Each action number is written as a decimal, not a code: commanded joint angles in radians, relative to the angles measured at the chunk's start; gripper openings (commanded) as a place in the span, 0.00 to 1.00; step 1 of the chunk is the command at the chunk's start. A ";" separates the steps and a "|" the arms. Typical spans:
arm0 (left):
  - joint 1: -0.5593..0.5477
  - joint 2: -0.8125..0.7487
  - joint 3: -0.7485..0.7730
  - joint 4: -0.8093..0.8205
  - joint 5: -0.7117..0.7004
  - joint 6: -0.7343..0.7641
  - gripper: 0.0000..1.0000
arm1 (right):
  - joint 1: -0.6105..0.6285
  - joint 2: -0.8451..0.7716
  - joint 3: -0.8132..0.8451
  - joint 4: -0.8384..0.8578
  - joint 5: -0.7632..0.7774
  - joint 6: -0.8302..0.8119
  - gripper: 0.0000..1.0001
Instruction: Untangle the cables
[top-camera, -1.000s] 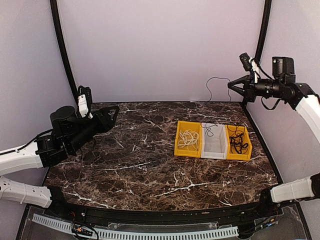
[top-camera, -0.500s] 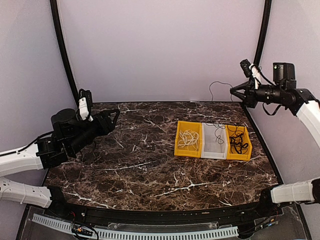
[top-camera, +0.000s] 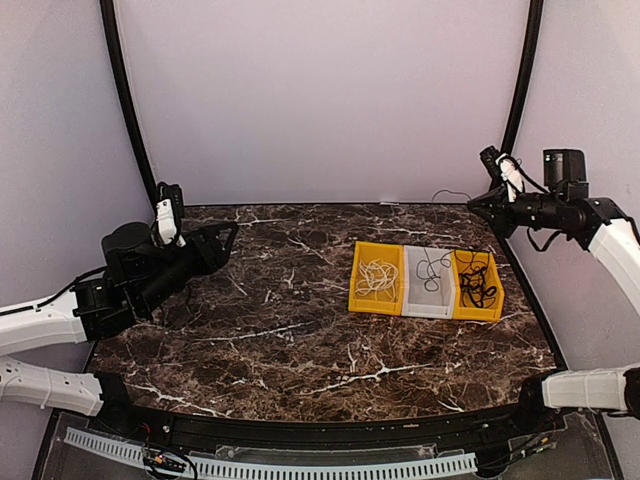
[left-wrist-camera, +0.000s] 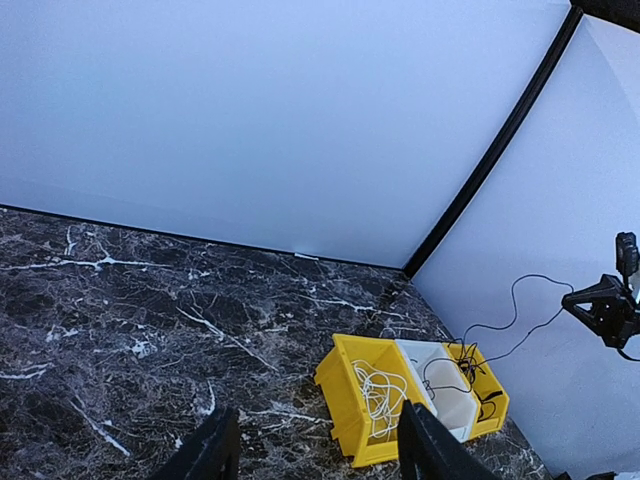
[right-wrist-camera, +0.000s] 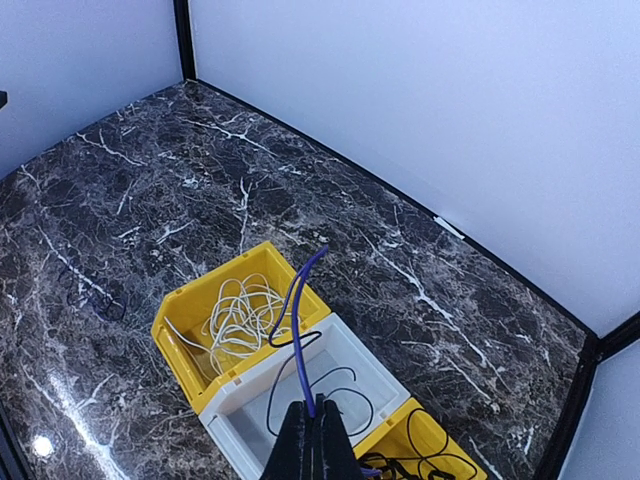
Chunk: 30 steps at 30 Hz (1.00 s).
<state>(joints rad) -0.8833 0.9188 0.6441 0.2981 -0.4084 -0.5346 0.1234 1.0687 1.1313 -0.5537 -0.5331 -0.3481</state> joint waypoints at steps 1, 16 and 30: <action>0.004 0.008 -0.020 0.045 0.007 0.010 0.56 | -0.013 -0.027 -0.031 0.031 0.044 -0.044 0.00; 0.004 -0.039 -0.122 0.076 0.007 -0.031 0.56 | -0.012 0.202 -0.117 0.243 -0.175 0.029 0.00; 0.004 -0.063 -0.169 0.099 -0.009 -0.053 0.55 | -0.009 0.428 -0.174 0.327 -0.166 0.015 0.00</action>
<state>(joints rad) -0.8833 0.8627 0.4973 0.3523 -0.4053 -0.5804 0.1165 1.4689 0.9569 -0.2554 -0.6914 -0.3275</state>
